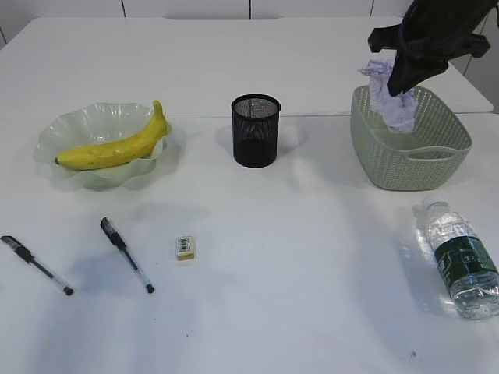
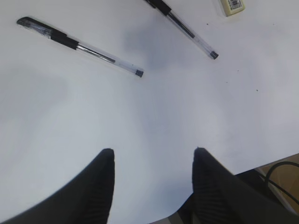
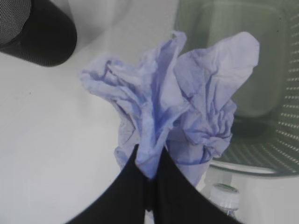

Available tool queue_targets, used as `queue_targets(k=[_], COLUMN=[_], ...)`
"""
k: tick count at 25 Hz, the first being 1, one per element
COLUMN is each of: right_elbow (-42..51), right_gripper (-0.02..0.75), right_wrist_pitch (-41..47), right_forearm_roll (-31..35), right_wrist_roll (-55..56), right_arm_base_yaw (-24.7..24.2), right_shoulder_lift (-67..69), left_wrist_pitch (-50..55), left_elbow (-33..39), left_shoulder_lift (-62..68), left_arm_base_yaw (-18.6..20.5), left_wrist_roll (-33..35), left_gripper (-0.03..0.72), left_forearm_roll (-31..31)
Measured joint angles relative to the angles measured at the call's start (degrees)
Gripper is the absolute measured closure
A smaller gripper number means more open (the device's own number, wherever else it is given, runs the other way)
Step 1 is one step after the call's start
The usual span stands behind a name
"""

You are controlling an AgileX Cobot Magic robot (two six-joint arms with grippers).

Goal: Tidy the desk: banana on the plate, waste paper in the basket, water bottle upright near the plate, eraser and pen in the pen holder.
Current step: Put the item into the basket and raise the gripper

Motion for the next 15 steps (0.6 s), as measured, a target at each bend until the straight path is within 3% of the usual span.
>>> queue_targets(k=[10,15], right_elbow=[-0.3,-0.3], right_gripper=[0.736,0.607], right_wrist_pitch=[-9.2,-10.0], right_forearm_roll=[-3.7,-6.3], right_wrist_roll=[3.7,7.2], right_arm_base_yaw=[-3.4,-3.4], right_shoulder_lift=[1.1,3.5], left_wrist_pitch=[0.0,-0.1], left_elbow=[0.0,0.0], left_shoulder_lift=[0.0,0.0], left_arm_base_yaw=[0.0,0.0], left_wrist_roll=[0.0,0.0], left_gripper=[0.311,0.311], left_forearm_roll=[0.0,0.0])
